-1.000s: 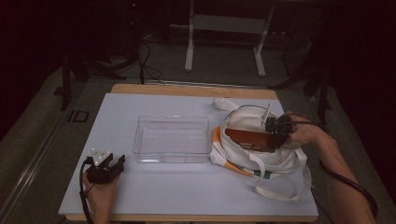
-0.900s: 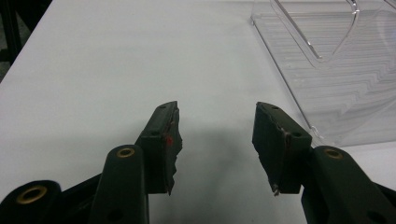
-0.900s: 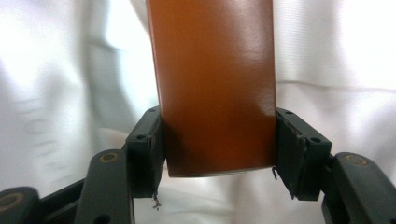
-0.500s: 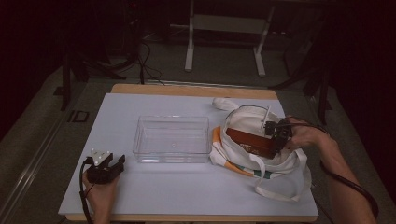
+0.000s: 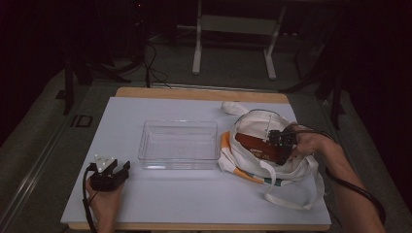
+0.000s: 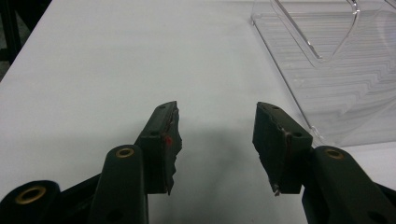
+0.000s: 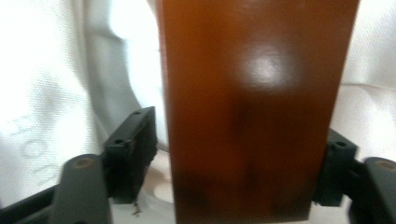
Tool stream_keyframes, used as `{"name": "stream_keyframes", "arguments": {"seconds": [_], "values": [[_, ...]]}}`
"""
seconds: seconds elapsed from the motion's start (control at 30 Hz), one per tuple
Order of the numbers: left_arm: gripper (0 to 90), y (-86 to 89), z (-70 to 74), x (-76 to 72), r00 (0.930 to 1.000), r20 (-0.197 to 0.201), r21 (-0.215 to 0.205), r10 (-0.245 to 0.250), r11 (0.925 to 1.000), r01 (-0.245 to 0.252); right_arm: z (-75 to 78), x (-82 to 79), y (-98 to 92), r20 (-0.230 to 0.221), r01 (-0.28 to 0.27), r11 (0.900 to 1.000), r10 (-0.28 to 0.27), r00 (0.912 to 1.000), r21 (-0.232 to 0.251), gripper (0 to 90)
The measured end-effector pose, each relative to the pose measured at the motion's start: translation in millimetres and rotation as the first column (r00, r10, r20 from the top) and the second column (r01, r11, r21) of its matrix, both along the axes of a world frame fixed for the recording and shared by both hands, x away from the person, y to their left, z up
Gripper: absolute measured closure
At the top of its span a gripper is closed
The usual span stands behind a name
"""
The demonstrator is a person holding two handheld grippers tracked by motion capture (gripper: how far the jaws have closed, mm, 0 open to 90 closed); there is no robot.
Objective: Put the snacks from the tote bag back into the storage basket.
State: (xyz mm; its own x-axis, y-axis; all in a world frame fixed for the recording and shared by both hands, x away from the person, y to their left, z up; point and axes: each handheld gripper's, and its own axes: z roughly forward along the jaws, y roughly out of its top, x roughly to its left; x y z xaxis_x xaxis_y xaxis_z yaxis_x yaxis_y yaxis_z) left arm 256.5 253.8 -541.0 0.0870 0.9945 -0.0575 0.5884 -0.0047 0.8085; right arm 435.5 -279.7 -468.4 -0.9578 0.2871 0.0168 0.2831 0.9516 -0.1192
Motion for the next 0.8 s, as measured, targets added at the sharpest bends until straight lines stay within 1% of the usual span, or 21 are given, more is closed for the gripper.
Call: {"name": "stream_keyframes", "arguments": {"seconds": [0.03, 0.07, 0.13, 0.37, 0.47, 0.63, 0.8], "values": [[51.4, 0.1, 0.0, 0.0, 1.0000, 0.000, 0.000, 0.000, 1.0000, 0.000, 0.0, 0.4, -1.0, -0.003, -0.002, 1.000, 0.002, 1.0000, 0.002, 38.0], [51.4, 0.1, 0.0, 0.0, 1.0000, 0.000, 0.000, 0.000, 1.0000, 0.000, 0.5, 0.7, -1.5, 0.000, -0.007, 1.000, 0.007, 1.0000, 0.003, 39.9], [51.4, -0.1, -0.1, 0.1, 1.0000, -0.001, -0.001, 0.001, 1.0000, -0.001, 1.1, 0.6, -2.6, -0.005, -0.007, 1.000, 0.007, 1.0000, 0.016, 40.8], [51.4, -0.1, -0.1, 0.0, 1.0000, 0.001, 0.000, 0.001, 1.0000, -0.001, 3.1, 0.3, -3.7, -0.019, -0.009, 1.000, 0.010, 0.9998, 0.025, 42.5], [51.4, -0.2, -0.1, 0.2, 1.0000, -0.001, 0.000, 0.000, 1.0000, 0.000, 5.5, -1.1, -4.8, -0.014, -0.021, 1.000, 0.022, 0.9997, 0.019, 42.9], [51.4, -0.2, -0.1, 0.1, 1.0000, -0.001, 0.000, 0.000, 1.0000, 0.000, 9.4, -3.3, -9.4, -0.017, -0.023, 1.000, 0.023, 0.9996, 0.007, 43.4], [51.4, -0.4, -0.1, 0.1, 1.0000, -0.001, 0.002, 0.001, 1.0000, -0.001, 14.7, -4.7, -16.7, 0.002, -0.015, 1.000, 0.015, 0.9999, 0.015, 43.4]]}}
